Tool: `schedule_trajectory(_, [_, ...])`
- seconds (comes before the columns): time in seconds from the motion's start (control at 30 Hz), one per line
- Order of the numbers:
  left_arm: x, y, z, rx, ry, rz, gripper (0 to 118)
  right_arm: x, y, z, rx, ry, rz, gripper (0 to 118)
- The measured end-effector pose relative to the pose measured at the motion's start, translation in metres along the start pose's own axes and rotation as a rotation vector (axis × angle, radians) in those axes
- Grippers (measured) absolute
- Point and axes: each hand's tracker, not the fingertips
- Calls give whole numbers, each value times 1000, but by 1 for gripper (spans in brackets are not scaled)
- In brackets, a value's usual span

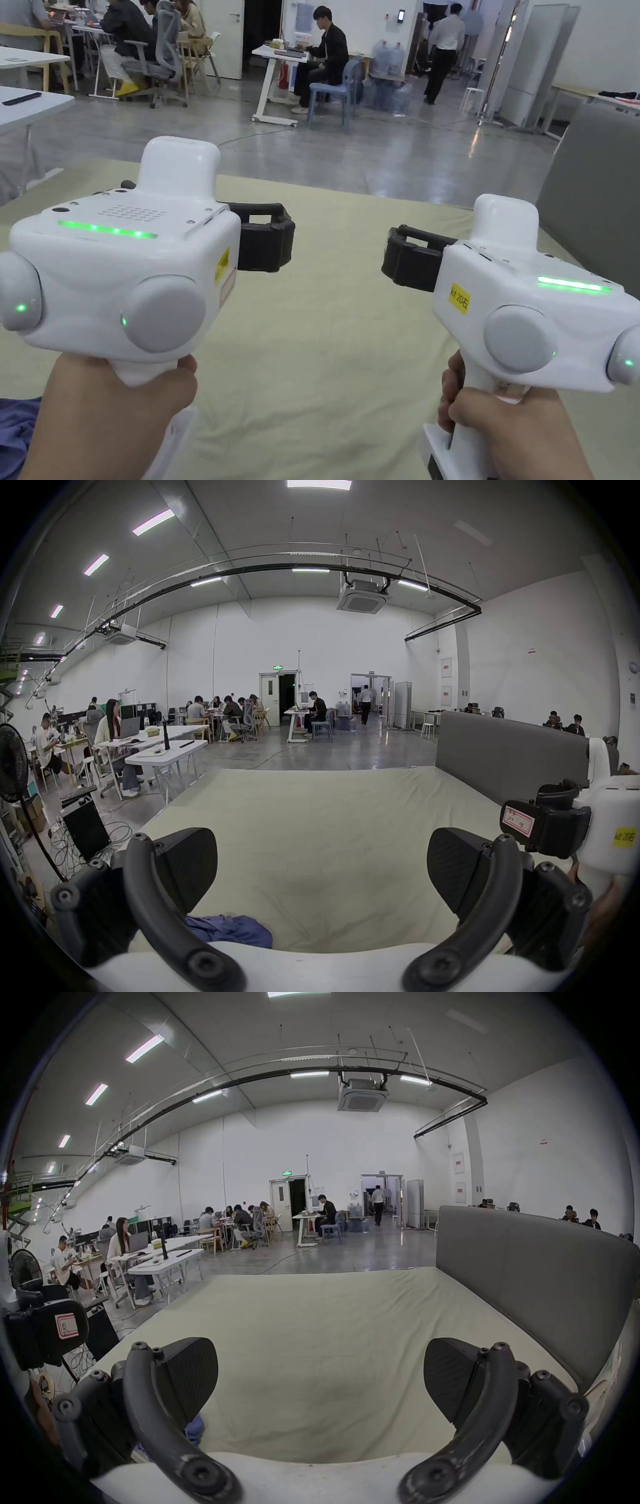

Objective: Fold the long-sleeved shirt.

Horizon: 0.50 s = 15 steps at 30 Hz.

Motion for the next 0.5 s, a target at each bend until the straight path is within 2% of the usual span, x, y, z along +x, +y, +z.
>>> schedule_trajectory(0.27, [-4, 1, 1, 8, 3, 8, 118, -5, -1, 0, 13, -8, 18, 117])
schedule_trajectory(0.3, [-4, 1, 0, 8, 6, 10, 118, -5, -2, 0, 9, -3, 17, 114])
schedule_trajectory(0.33, [-4, 0, 0, 11, 11, 8, 114, -6, -3, 0, 10, 5, 13, 104])
schedule_trajectory(0.37, [-4, -2, 1, 20, 14, 7, 86, -7, -5, 1, 15, 3, 10, 62])
schedule_trajectory(0.4, [-6, -5, 4, 78, -40, -10, 28, -11, -5, 2, 18, -5, 14, 12])
schedule_trajectory(0.43, [-5, -7, 2, 67, -39, -4, 0, -13, -6, 0, 11, -15, 37, 0])
schedule_trajectory(0.47, [-3, -8, -5, 28, -25, -1, 0, -13, -9, -3, -15, -92, 90, 0])
schedule_trajectory(0.5, [-4, -11, -6, 29, -42, 18, 0, -19, -8, -5, -10, -75, 86, 0])
